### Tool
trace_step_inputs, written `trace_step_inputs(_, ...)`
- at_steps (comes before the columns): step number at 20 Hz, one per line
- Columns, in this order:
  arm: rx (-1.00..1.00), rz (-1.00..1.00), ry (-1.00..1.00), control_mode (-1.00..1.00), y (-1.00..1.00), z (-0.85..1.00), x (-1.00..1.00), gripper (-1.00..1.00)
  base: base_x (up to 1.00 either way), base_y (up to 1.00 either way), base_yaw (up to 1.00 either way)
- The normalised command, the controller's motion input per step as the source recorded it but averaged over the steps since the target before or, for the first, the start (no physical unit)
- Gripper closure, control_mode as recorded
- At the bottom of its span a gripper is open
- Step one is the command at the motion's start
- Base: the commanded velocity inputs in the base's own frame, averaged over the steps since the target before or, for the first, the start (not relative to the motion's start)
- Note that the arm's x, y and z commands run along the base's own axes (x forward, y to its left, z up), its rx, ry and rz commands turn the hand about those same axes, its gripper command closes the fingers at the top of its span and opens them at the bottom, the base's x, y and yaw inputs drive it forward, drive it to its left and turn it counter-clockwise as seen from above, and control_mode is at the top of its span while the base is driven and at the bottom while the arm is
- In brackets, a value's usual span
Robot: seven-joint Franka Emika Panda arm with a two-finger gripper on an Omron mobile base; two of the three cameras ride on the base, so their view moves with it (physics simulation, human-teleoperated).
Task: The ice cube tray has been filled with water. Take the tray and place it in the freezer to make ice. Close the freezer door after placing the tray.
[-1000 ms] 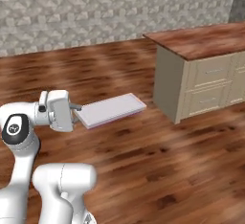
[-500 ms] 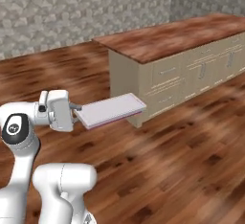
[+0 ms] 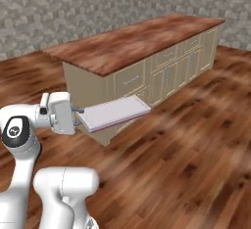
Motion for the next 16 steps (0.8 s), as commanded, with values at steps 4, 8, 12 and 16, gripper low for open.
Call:
trace_step_inputs(4, 0.00, 0.00, 0.00, 1.00, 0.00, 0.00, 0.00, 1.00, 1.00, 0.00, -0.36)
trace_step_inputs(8, 0.00, 0.00, 0.00, 1.00, 0.00, 0.00, 0.00, 1.00, 1.00, 0.00, -0.24)
trace_step_inputs(12, 0.00, 0.00, 0.00, 1.00, 0.00, 0.00, 0.00, 1.00, 1.00, 0.00, -0.08)
trace_step_inputs(16, 0.00, 0.00, 0.00, 1.00, 0.00, 0.00, 0.00, 1.00, 1.00, -0.01, -0.03)
